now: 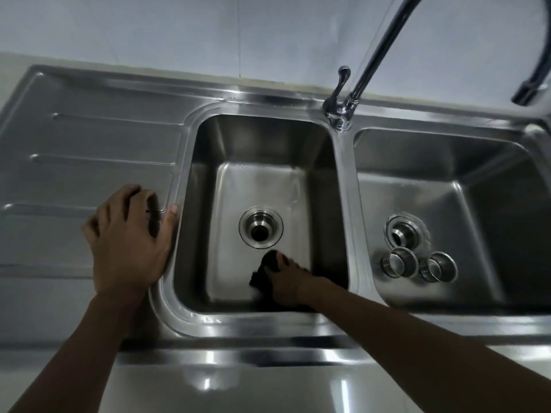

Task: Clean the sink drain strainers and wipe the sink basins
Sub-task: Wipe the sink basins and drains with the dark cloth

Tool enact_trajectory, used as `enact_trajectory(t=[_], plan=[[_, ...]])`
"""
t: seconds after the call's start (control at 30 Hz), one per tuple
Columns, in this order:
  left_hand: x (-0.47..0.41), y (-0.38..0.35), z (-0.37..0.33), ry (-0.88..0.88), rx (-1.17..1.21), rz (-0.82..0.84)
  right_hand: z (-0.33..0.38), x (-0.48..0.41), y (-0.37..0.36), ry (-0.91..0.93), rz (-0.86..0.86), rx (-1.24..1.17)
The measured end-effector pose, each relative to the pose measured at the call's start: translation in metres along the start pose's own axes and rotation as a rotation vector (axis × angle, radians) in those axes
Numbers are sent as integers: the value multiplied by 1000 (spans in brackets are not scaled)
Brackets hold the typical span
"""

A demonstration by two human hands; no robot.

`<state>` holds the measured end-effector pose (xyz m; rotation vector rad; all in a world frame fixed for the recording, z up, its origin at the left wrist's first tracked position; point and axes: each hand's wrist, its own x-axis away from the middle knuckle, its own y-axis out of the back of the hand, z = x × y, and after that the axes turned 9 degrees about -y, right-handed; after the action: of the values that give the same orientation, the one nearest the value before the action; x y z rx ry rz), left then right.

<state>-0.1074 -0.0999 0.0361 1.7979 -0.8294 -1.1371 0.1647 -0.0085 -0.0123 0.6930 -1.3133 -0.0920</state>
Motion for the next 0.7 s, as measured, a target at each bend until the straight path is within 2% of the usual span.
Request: enact_trajectory(t=[0.17, 0.3, 0.53, 0.7], plan=[[-1, -10, 7, 1, -65, -23, 2, 40, 24, 92, 258, -93], [-3, -11, 6, 7, -63, -27, 4, 55, 33, 50, 317, -201], [-1, -4, -2, -33, -108, -15, 0, 66, 31, 99, 139, -237], [30, 11, -51, -33, -106, 76, -7, 77, 39, 140, 87, -300]])
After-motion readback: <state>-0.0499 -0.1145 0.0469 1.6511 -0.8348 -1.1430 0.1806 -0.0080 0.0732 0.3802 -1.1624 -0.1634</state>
